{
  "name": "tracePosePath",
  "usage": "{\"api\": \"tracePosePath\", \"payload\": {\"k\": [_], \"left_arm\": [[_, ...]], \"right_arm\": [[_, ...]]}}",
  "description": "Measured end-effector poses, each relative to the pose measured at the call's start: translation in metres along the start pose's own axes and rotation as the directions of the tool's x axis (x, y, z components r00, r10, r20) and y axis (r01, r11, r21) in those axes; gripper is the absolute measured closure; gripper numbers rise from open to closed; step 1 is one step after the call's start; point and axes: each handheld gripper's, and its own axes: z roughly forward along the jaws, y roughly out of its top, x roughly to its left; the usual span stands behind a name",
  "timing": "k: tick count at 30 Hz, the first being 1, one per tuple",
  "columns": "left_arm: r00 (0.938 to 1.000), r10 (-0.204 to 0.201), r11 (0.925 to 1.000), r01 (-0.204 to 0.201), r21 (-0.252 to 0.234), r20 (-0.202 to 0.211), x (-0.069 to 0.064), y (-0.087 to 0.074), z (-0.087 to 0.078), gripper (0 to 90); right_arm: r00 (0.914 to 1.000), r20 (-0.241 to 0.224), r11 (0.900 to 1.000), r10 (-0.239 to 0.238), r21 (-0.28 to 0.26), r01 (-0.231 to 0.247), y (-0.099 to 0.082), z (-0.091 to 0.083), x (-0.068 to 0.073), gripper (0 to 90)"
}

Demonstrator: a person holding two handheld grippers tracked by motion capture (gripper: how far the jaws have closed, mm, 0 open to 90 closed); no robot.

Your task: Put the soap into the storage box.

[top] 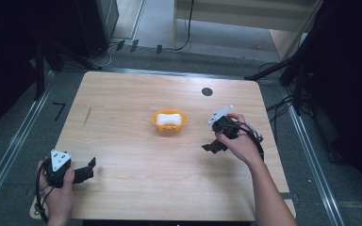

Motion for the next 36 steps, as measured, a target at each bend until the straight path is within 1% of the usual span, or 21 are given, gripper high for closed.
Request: {"api": "tracePosePath", "payload": {"k": [1, 5, 6, 8, 11, 12, 15, 17, 18, 19, 20, 22, 24, 25, 27, 29, 30, 31, 33, 34, 36], "left_arm": [[1.0000, 0.001, 1.0000, -0.001, -0.001, 0.000, 0.000, 0.000, 0.000, 0.0], [1.0000, 0.003, 1.0000, -0.003, 0.001, -0.002, 0.000, 0.000, 0.000, 0.0], [1.0000, 0.003, 1.0000, -0.003, 0.002, -0.003, 0.000, 0.000, 0.000, 0.0], [1.0000, 0.004, 1.0000, -0.004, 0.002, -0.004, 0.000, 0.000, 0.000, 0.0], [1.0000, 0.006, 1.0000, -0.006, 0.003, -0.004, -0.001, 0.000, 0.000, 0.0], [1.0000, 0.006, 1.0000, -0.006, 0.003, -0.005, -0.001, 0.000, 0.000, 0.0], [1.0000, 0.006, 1.0000, -0.006, 0.003, -0.005, -0.001, 0.000, 0.000, 0.0], [1.0000, 0.006, 1.0000, -0.006, 0.001, -0.006, -0.001, 0.000, 0.000, 0.0], [1.0000, 0.006, 1.0000, -0.006, 0.001, -0.006, -0.001, 0.000, 0.000, 0.0], [1.0000, 0.007, 1.0000, -0.007, 0.001, -0.006, -0.001, 0.000, 0.000, 0.0], [1.0000, 0.007, 1.0000, -0.007, 0.001, -0.006, -0.001, 0.000, 0.000, 0.0], [1.0000, 0.007, 1.0000, -0.007, 0.000, -0.006, -0.001, 0.000, 0.000, 0.0], [1.0000, 0.007, 1.0000, -0.007, 0.000, -0.007, -0.001, 0.000, 0.000, 0.0], [1.0000, 0.007, 1.0000, -0.007, -0.001, -0.007, -0.001, 0.000, 0.000, 0.0], [0.9999, 0.007, 1.0000, -0.007, 0.001, -0.008, -0.001, 0.000, 0.000, 0.0], [0.9999, 0.007, 1.0000, -0.007, 0.001, -0.009, -0.001, 0.000, 0.000, 0.0], [0.9999, 0.007, 1.0000, -0.007, 0.001, -0.009, -0.001, 0.000, 0.000, 0.0], [0.9999, 0.007, 1.0000, -0.007, 0.001, -0.009, -0.001, 0.000, 0.000, 0.0], [0.9999, 0.007, 1.0000, -0.007, 0.001, -0.009, -0.001, 0.000, 0.000, 0.0], [0.9999, 0.007, 1.0000, -0.007, 0.001, -0.010, -0.001, 0.000, 0.000, 0.0], [0.9999, 0.007, 1.0000, -0.007, 0.001, -0.010, -0.001, 0.000, 0.000, 0.0]], "right_arm": [[0.9999, 0.005, 0.9999, 0.013, -0.002, -0.013, -0.004, -0.001, 0.001, 3.6], [0.9995, 0.006, 0.9992, 0.032, -0.022, -0.032, -0.015, -0.004, 0.003, 3.4], [0.9989, 0.014, 0.9987, 0.044, -0.026, -0.044, -0.022, -0.006, 0.004, 3.4], [0.9989, 0.013, 0.9985, 0.046, -0.030, -0.045, -0.024, -0.006, 0.004, 3.4], [0.9973, 0.020, 0.9967, 0.070, -0.042, -0.069, -0.038, -0.009, 0.006, 3.3], [0.9973, 0.020, 0.9967, 0.070, -0.042, -0.069, -0.038, -0.009, 0.006, 3.3], [0.9961, 0.027, 0.9953, 0.084, -0.049, -0.083, -0.047, -0.012, 0.006, 3.3], [0.9946, 0.034, 0.9936, 0.098, -0.060, -0.096, -0.059, -0.014, 0.007, 3.3], [0.9946, 0.034, 0.9936, 0.098, -0.060, -0.096, -0.059, -0.014, 0.007, 3.3], [0.9935, 0.038, 0.9922, 0.107, -0.068, -0.104, -0.067, -0.015, 0.007, 3.3], [0.9935, 0.038, 0.9922, 0.107, -0.068, -0.104, -0.067, -0.015, 0.007, 3.3], [0.9910, 0.041, 0.9885, 0.128, -0.086, -0.124, -0.079, -0.017, 0.007, 3.3], [0.9893, 0.043, 0.9870, 0.139, -0.087, -0.135, -0.082, -0.018, 0.008, 3.3], [0.9881, 0.047, 0.9849, 0.146, -0.101, -0.141, -0.091, -0.019, 0.008, 3.3], [0.9866, 0.053, 0.9839, 0.154, -0.100, -0.149, -0.093, -0.020, 0.009, 3.3], [0.9837, 0.063, 0.9804, 0.169, -0.113, -0.161, -0.104, -0.023, 0.010, 3.3], [0.9837, 0.063, 0.9804, 0.169, -0.113, -0.161, -0.104, -0.023, 0.010, 3.3], [0.9803, 0.079, 0.9777, 0.181, -0.122, -0.171, -0.110, -0.025, 0.010, 3.3], [0.9798, 0.078, 0.9766, 0.184, -0.127, -0.174, -0.113, -0.026, 0.010, 3.3], [0.9772, 0.076, 0.9733, 0.198, -0.133, -0.187, -0.117, -0.028, 0.011, 3.3], [0.9754, 0.084, 0.9710, 0.204, -0.144, -0.191, -0.124, -0.029, 0.011, 3.3]]}}
